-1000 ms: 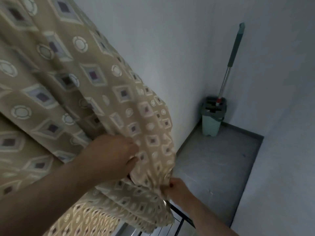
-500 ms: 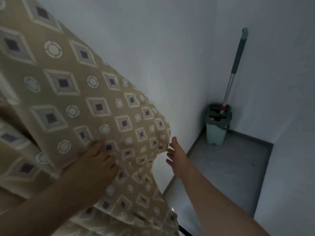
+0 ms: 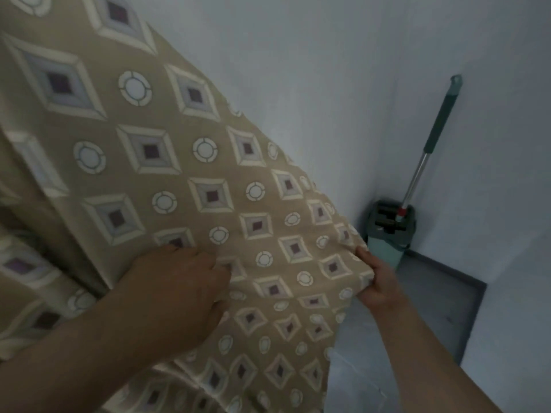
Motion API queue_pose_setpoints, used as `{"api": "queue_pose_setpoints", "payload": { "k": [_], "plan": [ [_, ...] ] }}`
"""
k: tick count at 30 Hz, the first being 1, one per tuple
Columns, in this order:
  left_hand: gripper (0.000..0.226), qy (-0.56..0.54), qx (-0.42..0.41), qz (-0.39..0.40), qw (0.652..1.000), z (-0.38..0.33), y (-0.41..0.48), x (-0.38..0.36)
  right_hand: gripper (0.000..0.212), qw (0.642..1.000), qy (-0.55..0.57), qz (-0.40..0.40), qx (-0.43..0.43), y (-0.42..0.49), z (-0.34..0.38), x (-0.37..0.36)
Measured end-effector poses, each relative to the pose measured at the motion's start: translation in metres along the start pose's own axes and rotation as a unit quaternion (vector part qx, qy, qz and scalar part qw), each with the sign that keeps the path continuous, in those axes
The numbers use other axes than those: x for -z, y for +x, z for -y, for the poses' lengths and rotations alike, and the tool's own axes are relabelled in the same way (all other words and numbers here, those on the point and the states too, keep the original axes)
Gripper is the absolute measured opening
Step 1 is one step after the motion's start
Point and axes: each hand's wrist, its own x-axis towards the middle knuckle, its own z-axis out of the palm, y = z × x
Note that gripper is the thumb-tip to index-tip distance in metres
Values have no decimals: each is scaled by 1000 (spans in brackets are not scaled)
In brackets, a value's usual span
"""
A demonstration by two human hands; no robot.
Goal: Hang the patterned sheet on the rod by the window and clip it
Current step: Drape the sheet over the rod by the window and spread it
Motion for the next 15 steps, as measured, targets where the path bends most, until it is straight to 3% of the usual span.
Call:
{"api": "queue_pose_setpoints", "payload": {
  "k": [3, 6, 10, 12, 15],
  "plan": [
    [37, 6, 16, -18, 1000, 3, 7, 14, 37, 994, 45, -1, 103, -10, 20, 0],
    [38, 11, 23, -2, 1000, 7, 11, 22, 48, 993, 50, -17, 106, -8, 23, -7],
    [40, 9, 44, 19, 999, 5, 14, 24, 69, 986, -90, -115, 83, 10, -4, -18],
    [40, 3, 49, 16, 999, 5, 15, 24, 70, 987, -18, -109, 117, 10, -3, -26],
    [44, -13, 69, -3, 998, 6, 14, 28, 50, 974, 184, -21, 133, 0, 2, -29]
  ]
}}
